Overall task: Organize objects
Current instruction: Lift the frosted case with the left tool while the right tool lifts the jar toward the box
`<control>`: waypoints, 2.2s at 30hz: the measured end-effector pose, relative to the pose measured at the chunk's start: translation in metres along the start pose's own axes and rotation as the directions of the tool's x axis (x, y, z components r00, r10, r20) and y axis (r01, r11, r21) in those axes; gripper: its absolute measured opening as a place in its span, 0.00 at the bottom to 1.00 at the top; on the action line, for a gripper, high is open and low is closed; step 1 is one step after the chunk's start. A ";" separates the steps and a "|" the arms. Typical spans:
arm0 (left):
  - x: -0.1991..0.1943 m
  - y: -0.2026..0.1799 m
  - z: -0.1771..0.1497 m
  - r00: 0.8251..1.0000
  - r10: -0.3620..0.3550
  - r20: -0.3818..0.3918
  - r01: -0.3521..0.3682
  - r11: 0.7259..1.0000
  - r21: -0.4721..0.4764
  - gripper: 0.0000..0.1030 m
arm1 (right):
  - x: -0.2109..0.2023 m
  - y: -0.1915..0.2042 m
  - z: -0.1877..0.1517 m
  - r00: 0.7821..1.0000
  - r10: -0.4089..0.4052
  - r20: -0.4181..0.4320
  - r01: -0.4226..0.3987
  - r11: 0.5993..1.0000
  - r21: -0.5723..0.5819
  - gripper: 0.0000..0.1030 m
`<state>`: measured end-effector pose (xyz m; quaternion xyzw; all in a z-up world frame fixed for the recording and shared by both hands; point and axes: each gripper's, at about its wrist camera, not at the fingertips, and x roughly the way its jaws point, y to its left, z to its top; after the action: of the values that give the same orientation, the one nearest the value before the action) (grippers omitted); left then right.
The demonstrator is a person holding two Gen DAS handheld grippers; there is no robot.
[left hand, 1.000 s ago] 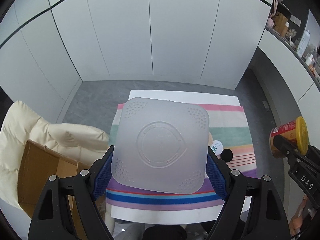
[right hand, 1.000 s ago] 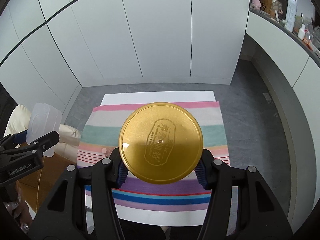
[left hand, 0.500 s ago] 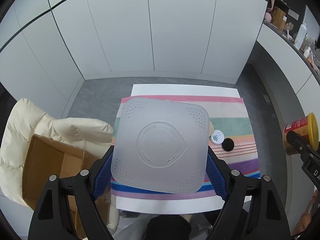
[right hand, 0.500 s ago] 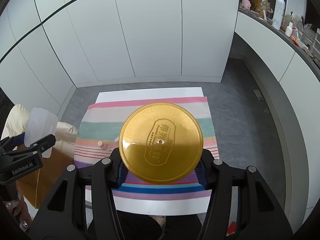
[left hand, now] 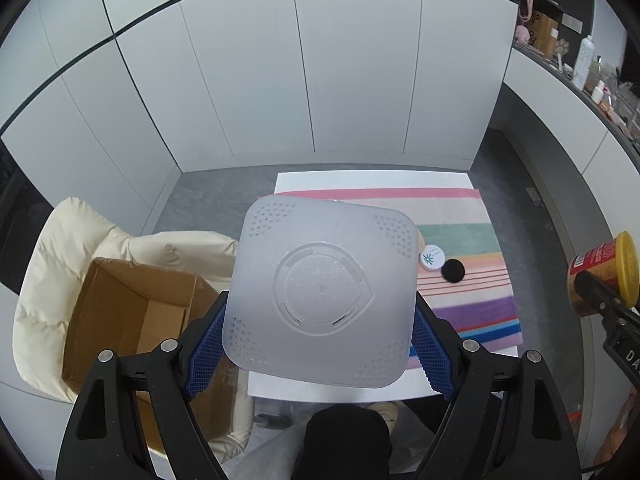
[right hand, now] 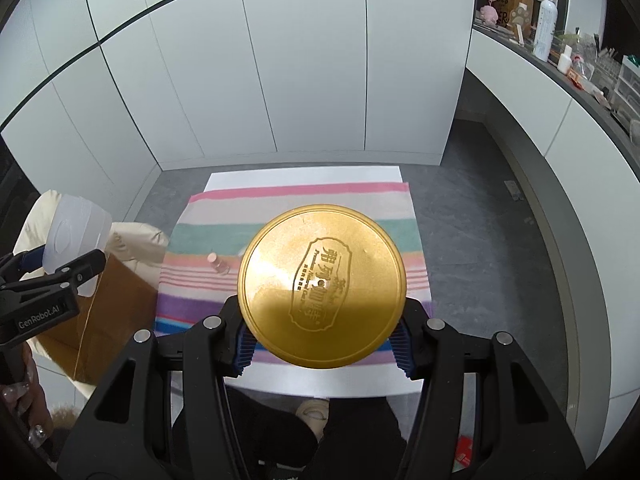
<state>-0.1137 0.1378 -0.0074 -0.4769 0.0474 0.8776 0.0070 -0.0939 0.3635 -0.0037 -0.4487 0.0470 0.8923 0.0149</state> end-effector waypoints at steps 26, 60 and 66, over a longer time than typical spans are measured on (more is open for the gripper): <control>-0.039 0.014 -0.083 0.999 -0.040 -0.022 0.039 0.999 -0.013 0.81 | -0.045 -0.013 -0.112 0.997 0.023 -0.072 -0.025 0.999 -0.025 0.55; -0.016 0.142 -0.135 0.994 -0.002 -0.113 -0.028 0.965 -0.262 0.81 | -0.017 0.134 -0.095 0.982 0.146 -0.123 -0.174 0.948 -0.266 0.55; -0.022 0.182 -0.159 0.991 0.036 -0.128 -0.077 0.941 -0.328 0.81 | -0.013 0.193 -0.097 0.967 0.206 -0.150 -0.248 0.900 -0.359 0.55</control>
<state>0.0211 -0.0568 -0.0614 -0.5217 -0.0874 0.8426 -0.1016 -0.0215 0.1622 -0.0369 -0.4823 -0.0717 0.8548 -0.1778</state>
